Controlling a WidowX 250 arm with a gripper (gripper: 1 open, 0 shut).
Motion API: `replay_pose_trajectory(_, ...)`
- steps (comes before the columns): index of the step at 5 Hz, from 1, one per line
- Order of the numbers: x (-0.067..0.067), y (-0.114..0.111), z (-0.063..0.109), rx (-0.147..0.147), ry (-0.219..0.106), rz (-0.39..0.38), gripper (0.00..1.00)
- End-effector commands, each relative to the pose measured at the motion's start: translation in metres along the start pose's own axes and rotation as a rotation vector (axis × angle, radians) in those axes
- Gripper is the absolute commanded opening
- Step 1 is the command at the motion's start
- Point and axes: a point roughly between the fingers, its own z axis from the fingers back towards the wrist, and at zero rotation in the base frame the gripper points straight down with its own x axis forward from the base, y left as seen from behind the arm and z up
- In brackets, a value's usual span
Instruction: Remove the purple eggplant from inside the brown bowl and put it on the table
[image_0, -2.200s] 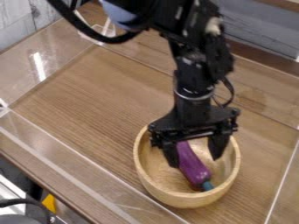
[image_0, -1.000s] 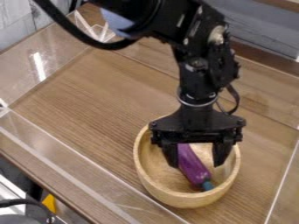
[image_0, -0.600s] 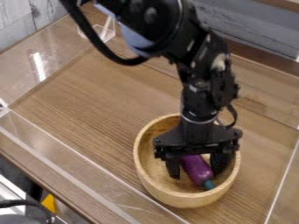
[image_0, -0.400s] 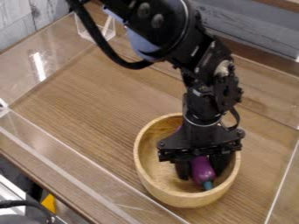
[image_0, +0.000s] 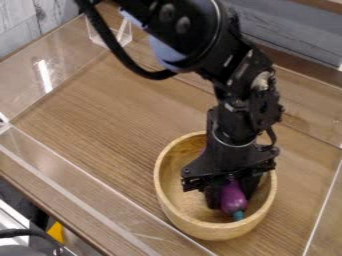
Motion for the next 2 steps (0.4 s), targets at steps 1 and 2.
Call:
replay_pose_trajectory(1, -0.0009, -0.0003, 0.0175, -0.040, -0.027, 0.042, 0.00)
replay_pose_trajectory(2, -0.0018, 0.0053, 0.0259, -0.040, -0.030, 0.093, 0.00)
